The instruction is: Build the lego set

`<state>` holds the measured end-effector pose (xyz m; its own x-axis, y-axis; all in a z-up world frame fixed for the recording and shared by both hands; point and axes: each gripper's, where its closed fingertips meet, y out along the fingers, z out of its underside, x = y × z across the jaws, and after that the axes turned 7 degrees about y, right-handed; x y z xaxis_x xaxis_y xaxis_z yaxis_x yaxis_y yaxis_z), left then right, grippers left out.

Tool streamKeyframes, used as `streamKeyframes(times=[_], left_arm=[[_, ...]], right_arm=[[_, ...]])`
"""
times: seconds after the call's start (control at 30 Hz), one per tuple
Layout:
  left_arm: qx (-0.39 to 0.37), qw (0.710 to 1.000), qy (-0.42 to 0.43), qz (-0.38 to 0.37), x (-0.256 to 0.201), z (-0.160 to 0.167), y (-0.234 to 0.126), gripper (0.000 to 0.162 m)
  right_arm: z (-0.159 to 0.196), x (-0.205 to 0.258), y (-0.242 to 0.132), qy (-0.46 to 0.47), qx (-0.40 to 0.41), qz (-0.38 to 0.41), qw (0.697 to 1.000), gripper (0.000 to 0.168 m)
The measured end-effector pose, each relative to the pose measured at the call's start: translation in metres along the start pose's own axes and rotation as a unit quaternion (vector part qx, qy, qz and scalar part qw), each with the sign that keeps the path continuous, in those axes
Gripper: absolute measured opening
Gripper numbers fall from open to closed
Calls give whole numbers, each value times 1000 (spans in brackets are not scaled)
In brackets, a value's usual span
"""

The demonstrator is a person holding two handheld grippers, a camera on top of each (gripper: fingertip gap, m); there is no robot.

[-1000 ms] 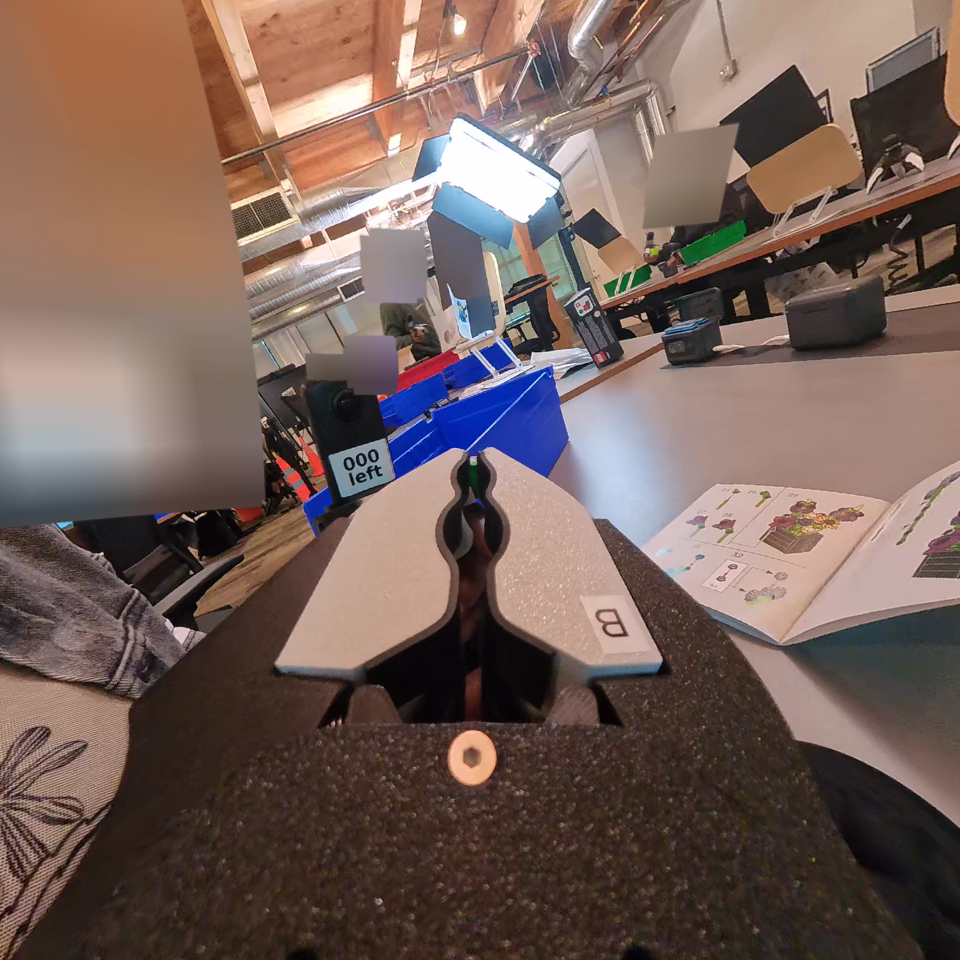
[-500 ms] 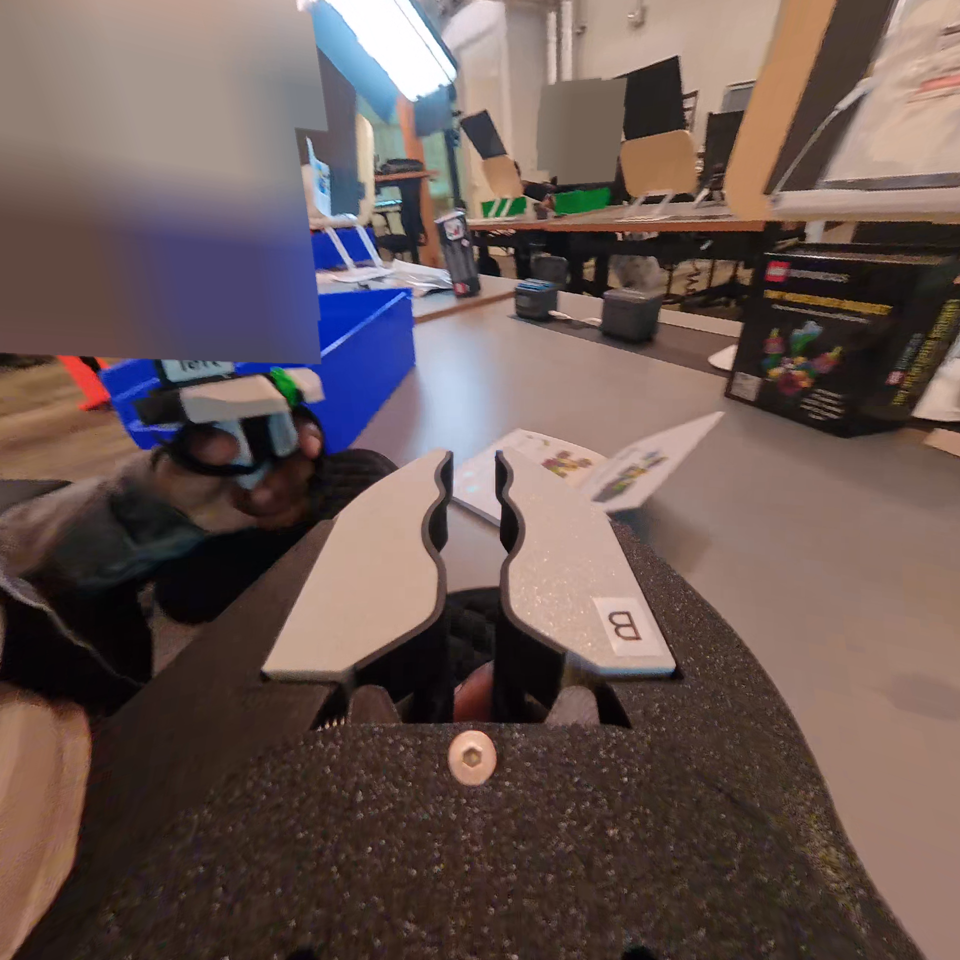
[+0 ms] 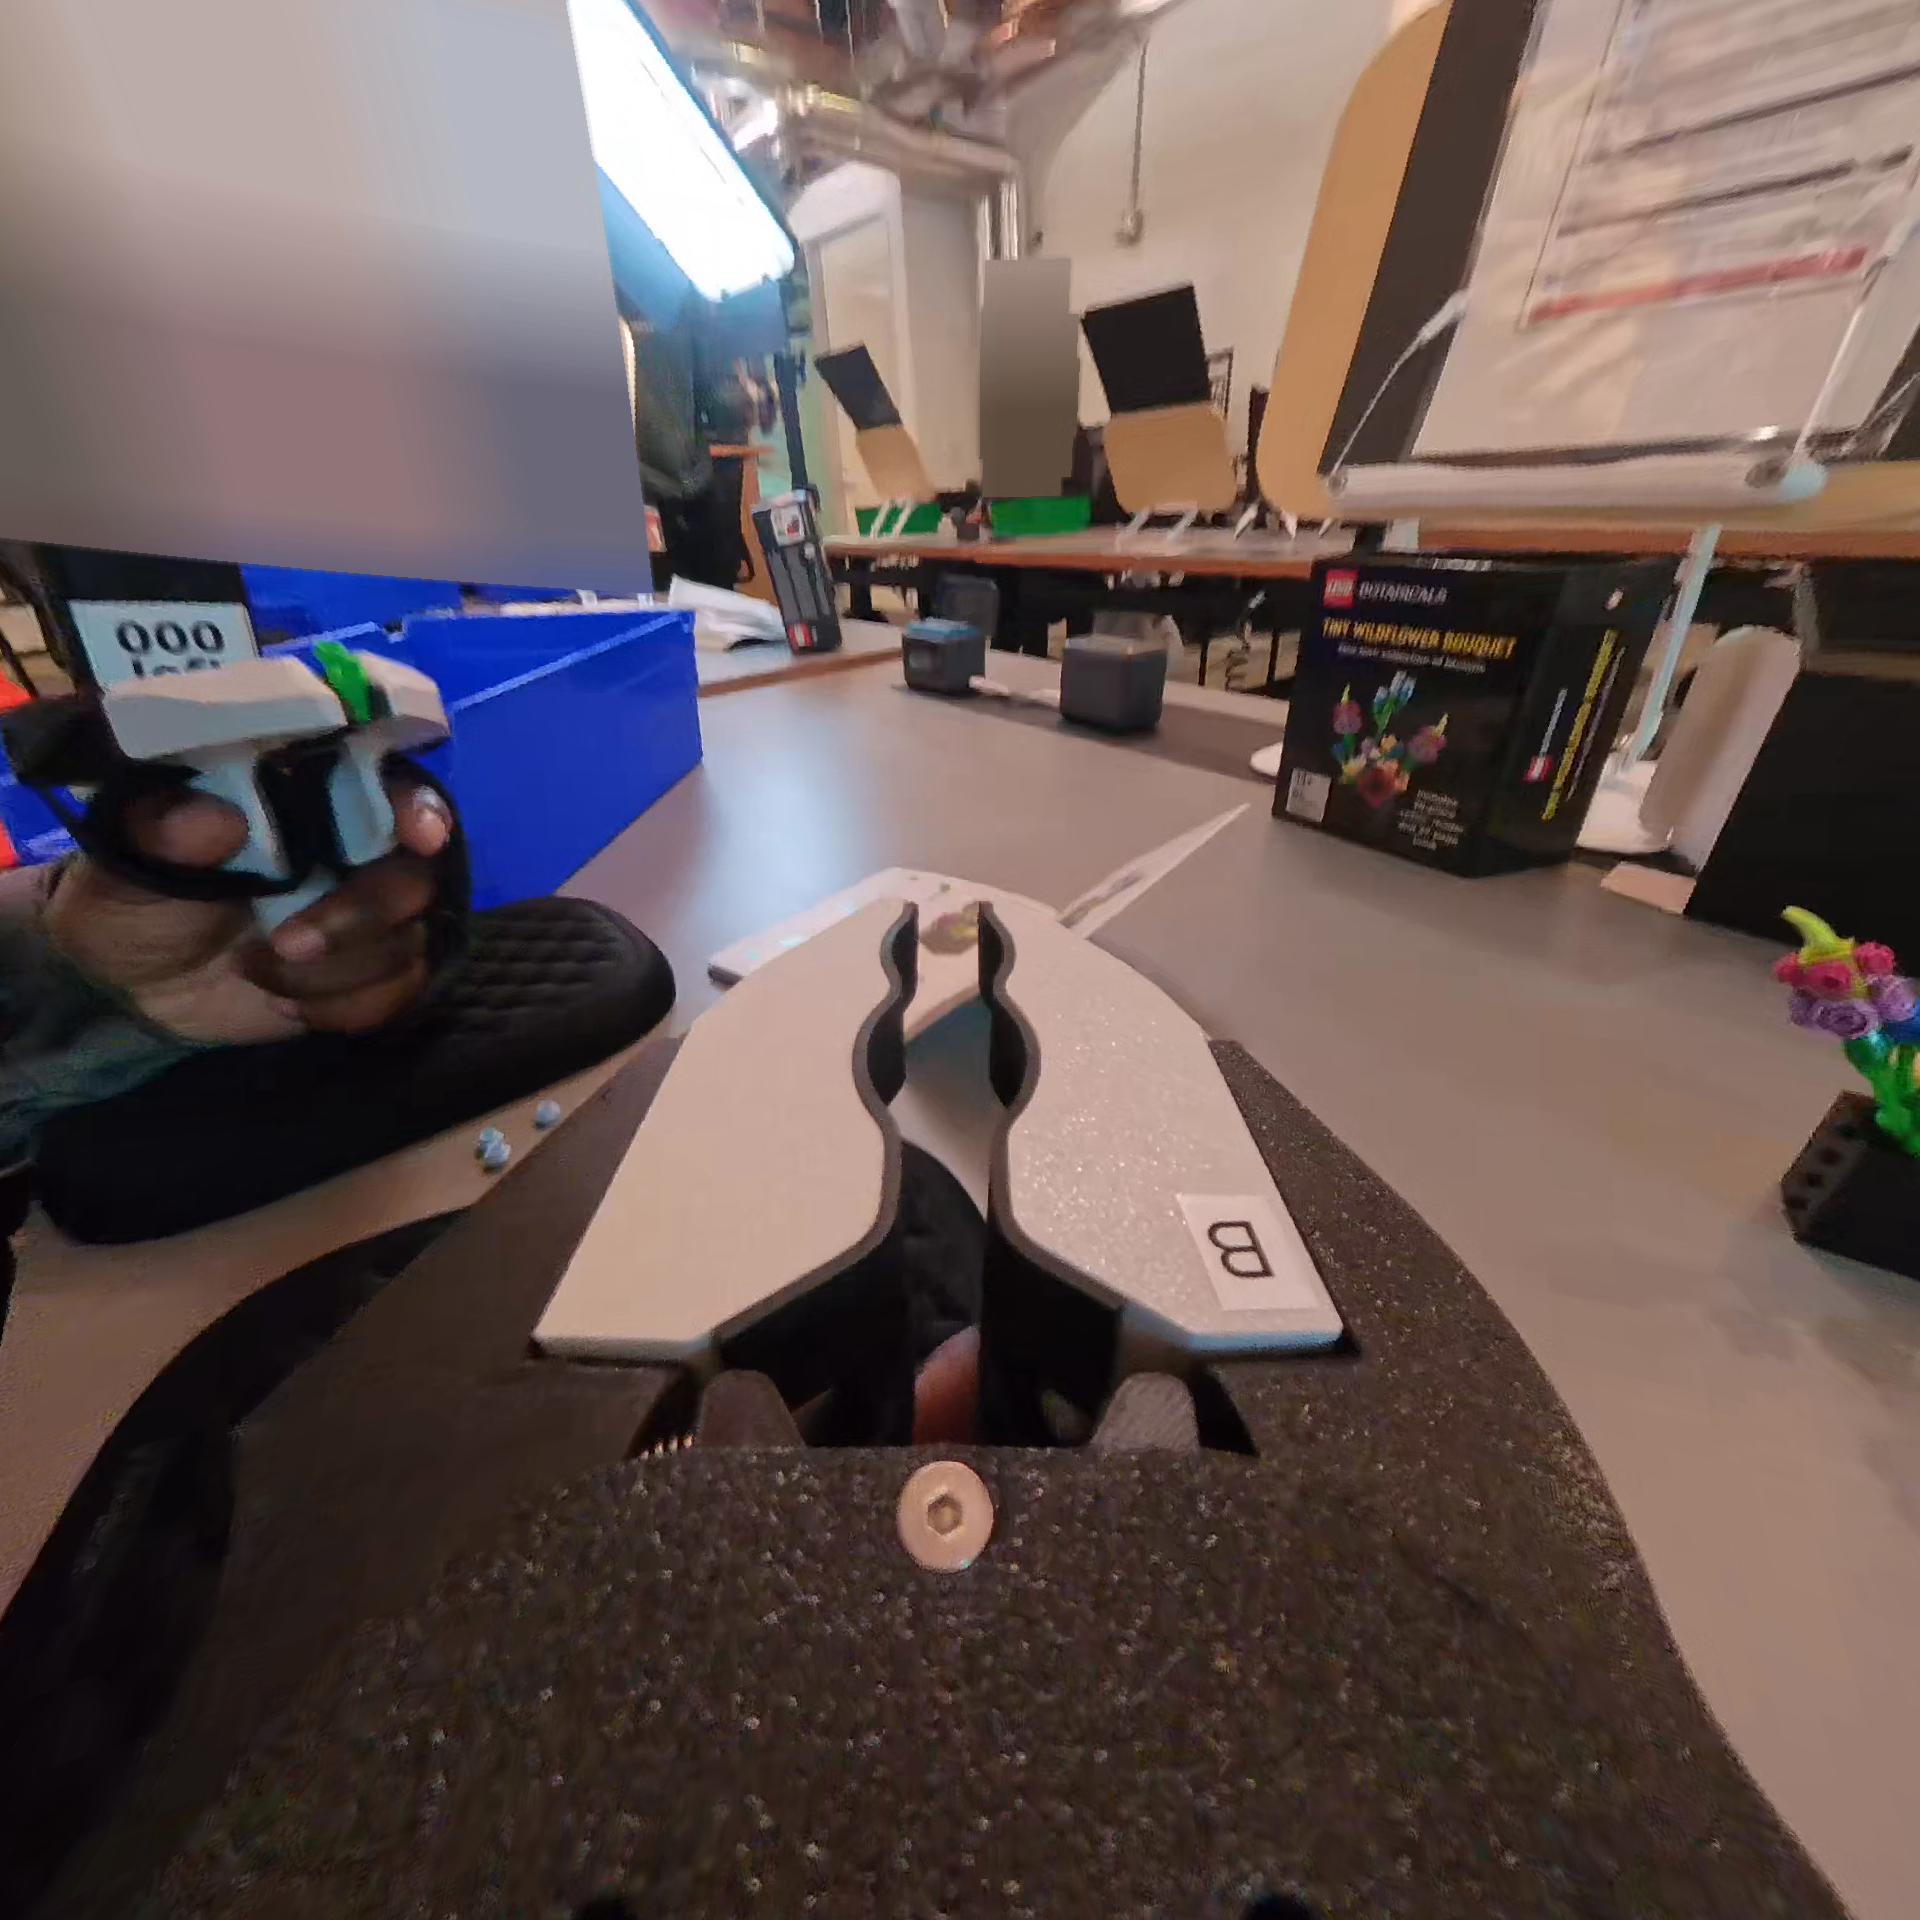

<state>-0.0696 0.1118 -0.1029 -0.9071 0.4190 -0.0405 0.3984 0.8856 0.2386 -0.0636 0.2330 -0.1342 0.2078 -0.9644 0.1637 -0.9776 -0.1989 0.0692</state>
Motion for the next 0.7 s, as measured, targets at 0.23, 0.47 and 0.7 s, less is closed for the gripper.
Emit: streamKeyframes(times=[0.23,0.47,0.7], left_arm=[[-8,1000,-15,-4,4,-1,-1,6],[-5,1000,-12,-2,3,-1,-1,6],[-6,1000,-12,-3,3,-1,-1,6]], right_arm=[[-6,-9,-2,22,-33,25,999,4],[-22,-4,-4,3,-43,23,999,6],[-12,-9,-4,15,-37,37,999,5]])
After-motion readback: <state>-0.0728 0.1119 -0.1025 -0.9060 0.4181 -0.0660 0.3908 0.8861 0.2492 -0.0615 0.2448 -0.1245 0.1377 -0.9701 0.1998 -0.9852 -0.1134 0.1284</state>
